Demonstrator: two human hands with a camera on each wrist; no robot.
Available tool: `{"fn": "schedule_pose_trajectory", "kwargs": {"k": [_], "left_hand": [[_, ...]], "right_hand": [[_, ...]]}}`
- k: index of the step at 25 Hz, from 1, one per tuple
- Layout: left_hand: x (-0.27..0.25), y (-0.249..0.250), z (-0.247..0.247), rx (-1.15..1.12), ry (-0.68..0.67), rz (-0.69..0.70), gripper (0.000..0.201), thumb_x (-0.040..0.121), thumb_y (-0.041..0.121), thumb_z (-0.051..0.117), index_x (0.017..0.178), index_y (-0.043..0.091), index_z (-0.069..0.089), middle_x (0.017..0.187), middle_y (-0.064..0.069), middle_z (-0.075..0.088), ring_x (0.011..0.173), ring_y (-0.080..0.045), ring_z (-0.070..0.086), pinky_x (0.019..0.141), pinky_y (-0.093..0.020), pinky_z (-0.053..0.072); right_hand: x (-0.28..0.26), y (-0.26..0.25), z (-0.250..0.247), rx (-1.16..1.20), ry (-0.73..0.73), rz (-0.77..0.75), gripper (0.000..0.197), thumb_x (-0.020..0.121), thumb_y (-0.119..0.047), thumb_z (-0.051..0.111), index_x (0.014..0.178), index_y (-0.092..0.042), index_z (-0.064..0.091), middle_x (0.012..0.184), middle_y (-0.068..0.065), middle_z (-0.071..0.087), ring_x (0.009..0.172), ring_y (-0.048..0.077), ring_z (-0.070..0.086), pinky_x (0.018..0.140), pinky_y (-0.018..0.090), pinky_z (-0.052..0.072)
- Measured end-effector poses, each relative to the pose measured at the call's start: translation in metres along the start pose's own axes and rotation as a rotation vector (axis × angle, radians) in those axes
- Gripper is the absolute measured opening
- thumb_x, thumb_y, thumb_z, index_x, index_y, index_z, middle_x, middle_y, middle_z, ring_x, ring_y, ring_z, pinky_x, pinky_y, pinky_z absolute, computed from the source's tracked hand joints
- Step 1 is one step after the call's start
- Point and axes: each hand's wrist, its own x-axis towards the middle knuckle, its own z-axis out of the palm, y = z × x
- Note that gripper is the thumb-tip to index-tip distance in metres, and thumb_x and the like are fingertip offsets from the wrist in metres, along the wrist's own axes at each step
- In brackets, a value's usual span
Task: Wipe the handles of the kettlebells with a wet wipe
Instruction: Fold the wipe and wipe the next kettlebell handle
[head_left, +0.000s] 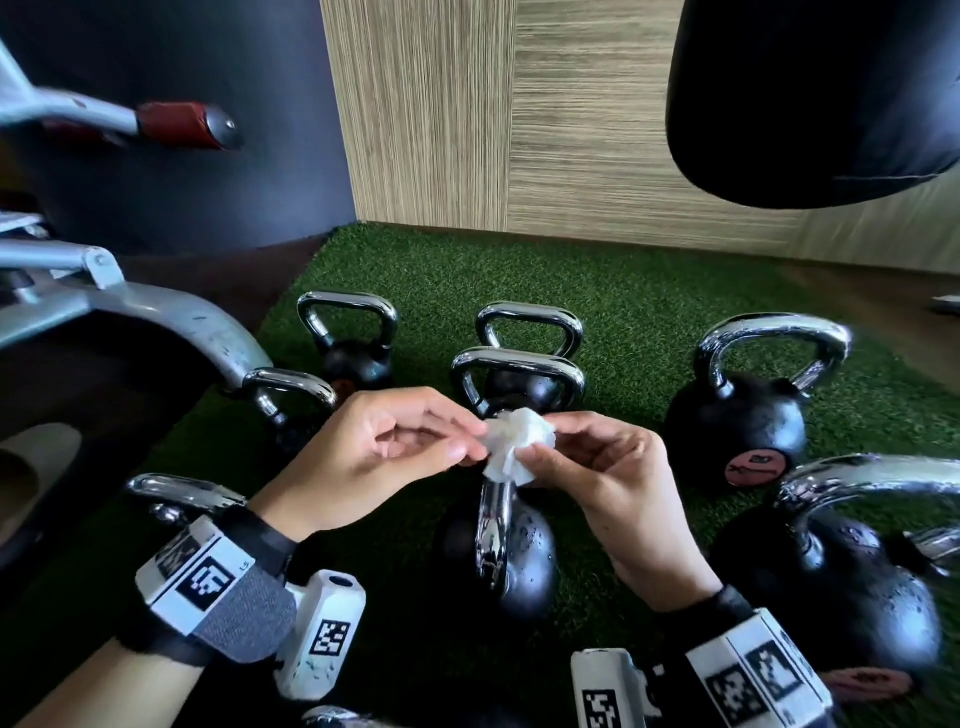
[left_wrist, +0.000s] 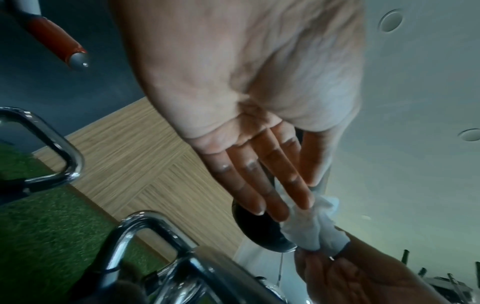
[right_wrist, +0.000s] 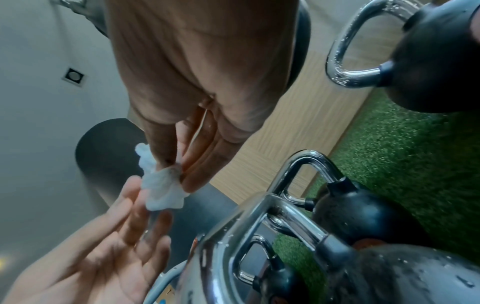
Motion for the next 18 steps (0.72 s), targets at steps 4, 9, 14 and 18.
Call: {"fn": "schedule_pose_trajectory", "kwargs": {"k": [4, 9, 14, 18], "left_hand": [[-0.007, -0.063, -0.002, 0.224, -0.120, -0.285, 0.060, 0.083, 0.007, 0.083, 0.129, 0.039, 0.060, 0.128, 0.012, 0.070, 0.120, -0.011, 0.066, 0.100, -0.035, 0.057], [-0.004, -0.112, 0.042, 0.597, -0.515, -0.253, 0.137, 0.054, 0.053, 0.096, 0.161, 0.027, 0.015, 0.167, 0.010, 0.018, 0.154, -0.004, 0.013, 0.128, -0.030, 0.017], [-0.001, -0.104, 0.076, 0.525, -0.300, -0.106, 0.131, 0.057, 0.048, 0.098, 0.156, 0.014, 0.020, 0.161, -0.003, 0.026, 0.152, -0.014, 0.020, 0.127, -0.031, 0.016], [-0.007, -0.116, 0.077, 0.464, -0.237, -0.093, 0.120, 0.061, 0.045, 0.097, 0.154, 0.011, 0.029, 0.157, -0.007, 0.036, 0.150, -0.021, 0.031, 0.124, -0.036, 0.025]], "right_hand": [[0.008, 0.033, -0.019, -0.118, 0.285, 0.134, 0.010, 0.079, -0.006, 0.084, 0.086, -0.012, 0.080, 0.083, 0.011, 0.079, 0.074, 0.024, 0.072, 0.081, 0.046, 0.061], [0.026, 0.091, -0.029, -0.440, 0.421, 0.281, 0.013, 0.069, -0.032, 0.087, 0.079, -0.031, 0.079, 0.075, -0.006, 0.078, 0.072, 0.014, 0.076, 0.079, 0.050, 0.064], [0.035, 0.120, -0.023, -0.632, 0.309, 0.269, 0.009, 0.078, -0.023, 0.086, 0.080, -0.022, 0.077, 0.074, -0.008, 0.075, 0.071, 0.006, 0.071, 0.084, 0.040, 0.061], [0.035, 0.129, -0.024, -0.535, 0.328, 0.265, 0.014, 0.076, -0.021, 0.087, 0.079, -0.027, 0.075, 0.079, -0.005, 0.078, 0.079, 0.009, 0.076, 0.086, 0.043, 0.062]]}}
